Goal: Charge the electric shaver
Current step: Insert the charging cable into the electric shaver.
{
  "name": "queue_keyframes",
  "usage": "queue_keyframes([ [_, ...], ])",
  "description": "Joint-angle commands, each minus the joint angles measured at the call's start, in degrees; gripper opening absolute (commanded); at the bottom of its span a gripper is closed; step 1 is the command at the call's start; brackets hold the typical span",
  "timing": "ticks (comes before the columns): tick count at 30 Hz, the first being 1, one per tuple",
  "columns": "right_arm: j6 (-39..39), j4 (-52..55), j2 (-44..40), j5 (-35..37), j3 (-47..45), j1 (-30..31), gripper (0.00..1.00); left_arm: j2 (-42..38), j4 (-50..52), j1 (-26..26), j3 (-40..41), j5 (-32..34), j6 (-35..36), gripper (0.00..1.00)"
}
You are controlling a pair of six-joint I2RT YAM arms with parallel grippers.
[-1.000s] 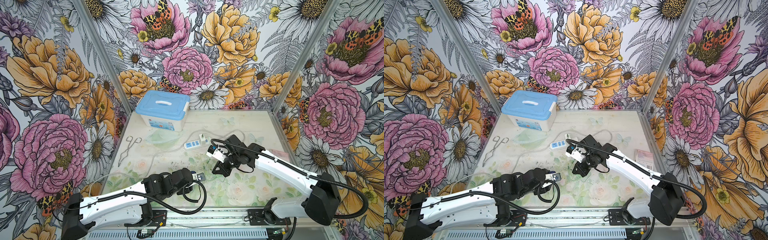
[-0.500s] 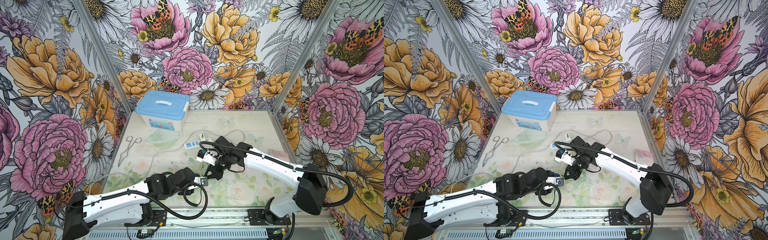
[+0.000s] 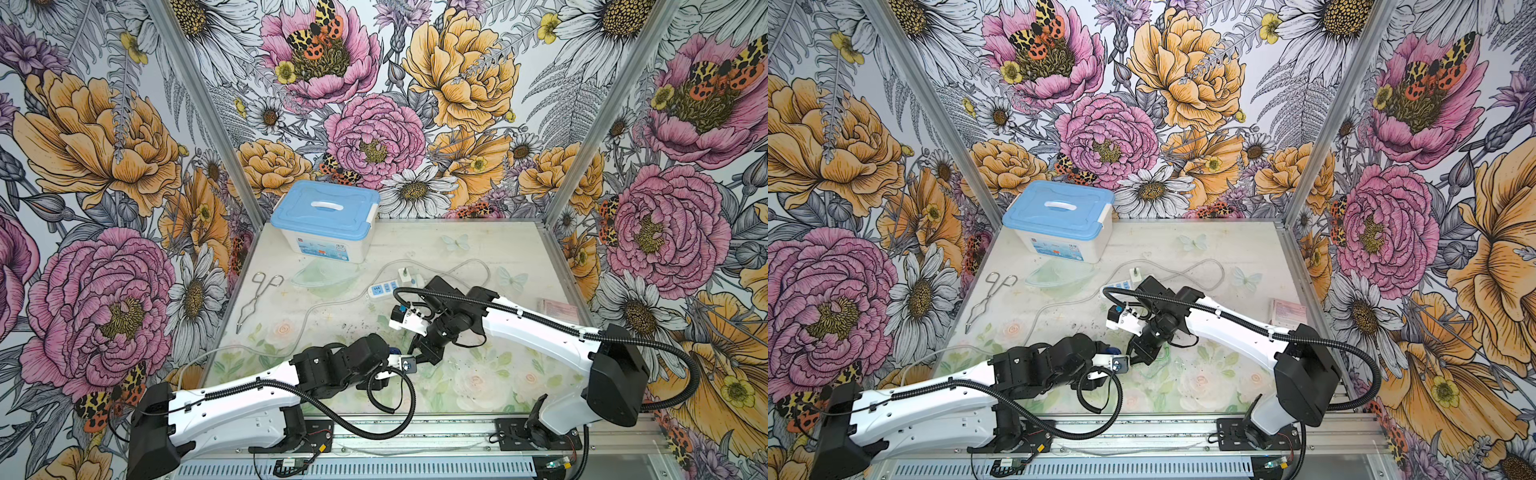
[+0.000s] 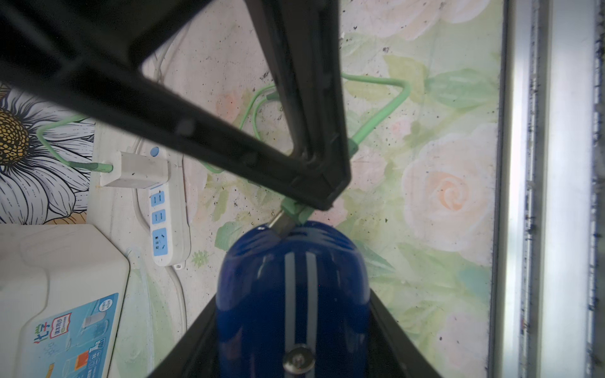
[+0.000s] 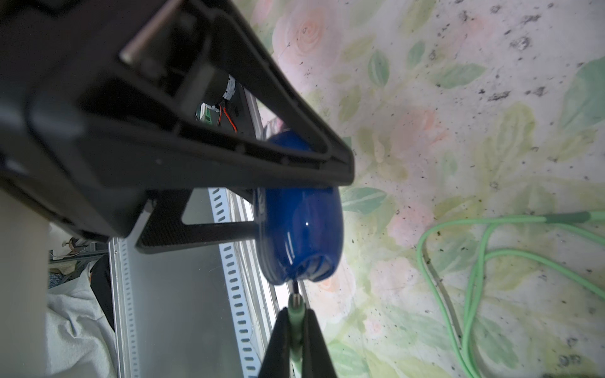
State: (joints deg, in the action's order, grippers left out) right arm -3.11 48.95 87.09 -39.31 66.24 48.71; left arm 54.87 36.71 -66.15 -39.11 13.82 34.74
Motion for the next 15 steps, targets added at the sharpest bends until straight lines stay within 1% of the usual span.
queue_keyframes([
  [1,-0.6,-0.8,0.6,-1.4,0.5,0.6,0.00,-0.5,-3.4,1.1,0.4,-1.4,0.9,0.00],
  [6,-0.5,-0.8,0.9,-1.2,0.3,0.7,0.00,-0.6,-3.5,1.7,0.2,-1.4,1.3,0.00],
  [7,-0.5,-0.8,1.1,-1.1,0.3,0.7,0.00,-0.7,-3.5,1.7,0.1,-3.1,1.2,0.00],
  [15,-0.7,-0.9,1.4,1.2,0.5,0.0,0.00,-1.9,-3.2,1.4,-0.1,-4.1,0.6,0.00],
])
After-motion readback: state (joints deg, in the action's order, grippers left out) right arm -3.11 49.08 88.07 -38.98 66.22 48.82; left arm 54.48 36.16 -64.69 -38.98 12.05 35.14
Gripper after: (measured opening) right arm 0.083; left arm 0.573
